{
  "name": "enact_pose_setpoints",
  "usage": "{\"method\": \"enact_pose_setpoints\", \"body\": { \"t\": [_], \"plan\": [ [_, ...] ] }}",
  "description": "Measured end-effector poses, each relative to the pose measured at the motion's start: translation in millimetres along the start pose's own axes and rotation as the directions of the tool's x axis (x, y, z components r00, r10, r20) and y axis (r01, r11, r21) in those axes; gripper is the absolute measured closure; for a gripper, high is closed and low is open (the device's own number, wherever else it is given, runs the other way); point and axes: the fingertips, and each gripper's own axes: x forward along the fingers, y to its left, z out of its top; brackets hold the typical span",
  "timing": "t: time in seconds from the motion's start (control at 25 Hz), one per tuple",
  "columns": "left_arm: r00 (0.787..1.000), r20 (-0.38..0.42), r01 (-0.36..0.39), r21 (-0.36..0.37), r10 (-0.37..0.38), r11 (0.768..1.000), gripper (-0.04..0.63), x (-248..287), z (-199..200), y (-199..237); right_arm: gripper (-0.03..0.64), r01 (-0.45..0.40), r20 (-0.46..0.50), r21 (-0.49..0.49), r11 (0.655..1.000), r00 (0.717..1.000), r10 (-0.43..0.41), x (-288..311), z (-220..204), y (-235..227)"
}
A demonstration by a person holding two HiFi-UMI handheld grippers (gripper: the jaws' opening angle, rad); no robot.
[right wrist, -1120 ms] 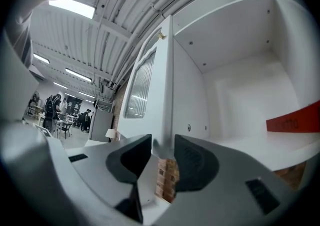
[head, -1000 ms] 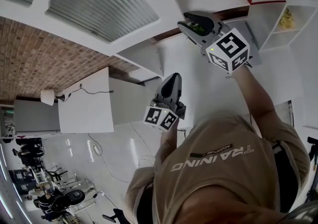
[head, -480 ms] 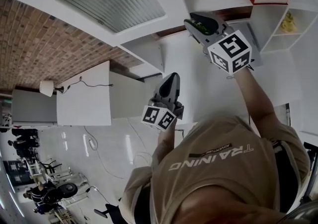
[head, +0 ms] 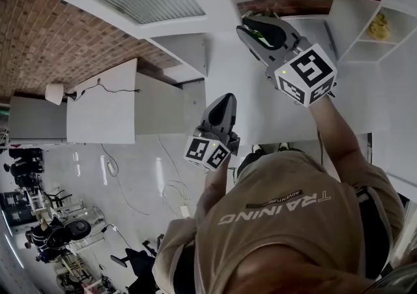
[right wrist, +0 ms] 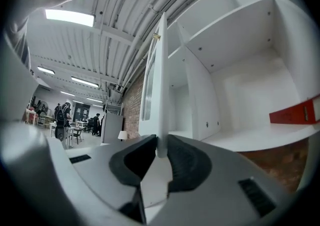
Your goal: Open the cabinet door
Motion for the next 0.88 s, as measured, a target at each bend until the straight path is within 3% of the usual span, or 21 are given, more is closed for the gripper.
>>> {"method": "enact_pose_setpoints", "body": {
  "t": [0.56,0.88],
  "plan": [
    [0.991,-0.026,-0.130,-0.002,0.130,0.991,0.588,-43,-22,-11,0.549,-0.019,0.056,0.018,1.000,0.998,0.018,-13,3,26],
    [0.996,-0.020,-0.092,-0.012,0.092,0.996,0.588,-47,-33,-17,0.552,-0.033,0.057,-0.005,0.999,0.998,0.033,-17,0,52]
  ]
}}
